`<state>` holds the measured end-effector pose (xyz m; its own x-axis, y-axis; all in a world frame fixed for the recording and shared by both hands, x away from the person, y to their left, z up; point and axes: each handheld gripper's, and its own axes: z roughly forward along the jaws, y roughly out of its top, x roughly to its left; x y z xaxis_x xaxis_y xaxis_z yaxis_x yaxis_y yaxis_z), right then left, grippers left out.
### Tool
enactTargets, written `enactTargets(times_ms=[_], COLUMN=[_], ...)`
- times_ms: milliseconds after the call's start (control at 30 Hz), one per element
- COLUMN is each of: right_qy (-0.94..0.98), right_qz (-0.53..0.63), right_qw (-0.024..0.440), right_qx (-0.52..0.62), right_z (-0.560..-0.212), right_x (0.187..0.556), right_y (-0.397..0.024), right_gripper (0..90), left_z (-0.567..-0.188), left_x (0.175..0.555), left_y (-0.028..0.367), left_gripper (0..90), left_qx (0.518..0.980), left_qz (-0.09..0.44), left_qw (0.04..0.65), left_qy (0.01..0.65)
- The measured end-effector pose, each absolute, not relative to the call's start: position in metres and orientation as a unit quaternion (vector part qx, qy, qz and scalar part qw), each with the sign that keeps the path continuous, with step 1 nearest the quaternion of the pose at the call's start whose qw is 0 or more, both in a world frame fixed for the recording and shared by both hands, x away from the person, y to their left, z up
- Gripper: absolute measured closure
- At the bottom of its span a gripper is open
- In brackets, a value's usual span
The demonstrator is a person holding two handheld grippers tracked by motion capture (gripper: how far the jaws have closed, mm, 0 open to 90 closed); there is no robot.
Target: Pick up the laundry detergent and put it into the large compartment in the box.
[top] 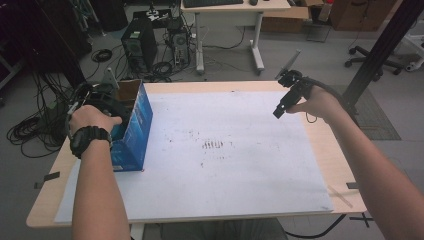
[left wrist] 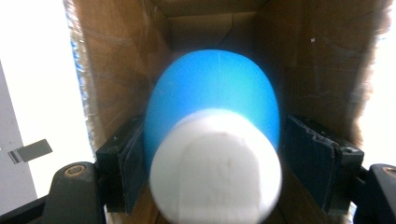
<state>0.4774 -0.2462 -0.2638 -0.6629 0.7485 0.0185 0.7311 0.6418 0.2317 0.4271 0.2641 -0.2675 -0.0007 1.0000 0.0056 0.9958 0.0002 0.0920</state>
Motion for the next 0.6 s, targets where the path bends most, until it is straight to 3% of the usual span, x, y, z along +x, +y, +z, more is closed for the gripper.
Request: enactTargets(times_ms=[600], right_qy=[0.905], right_qz=[0.115], right_qw=[0.039], right_qx=[0.409], right_z=[-0.261], right_x=[0.475], right_y=[-0.247], right_gripper=[14.2], left_z=[-0.225], left_x=[0.420], left_y=[0.258], left_gripper=[19.0], left_qx=[0.714], left_qz=[0.054], left_qw=[0.030], left_qy=[0.698])
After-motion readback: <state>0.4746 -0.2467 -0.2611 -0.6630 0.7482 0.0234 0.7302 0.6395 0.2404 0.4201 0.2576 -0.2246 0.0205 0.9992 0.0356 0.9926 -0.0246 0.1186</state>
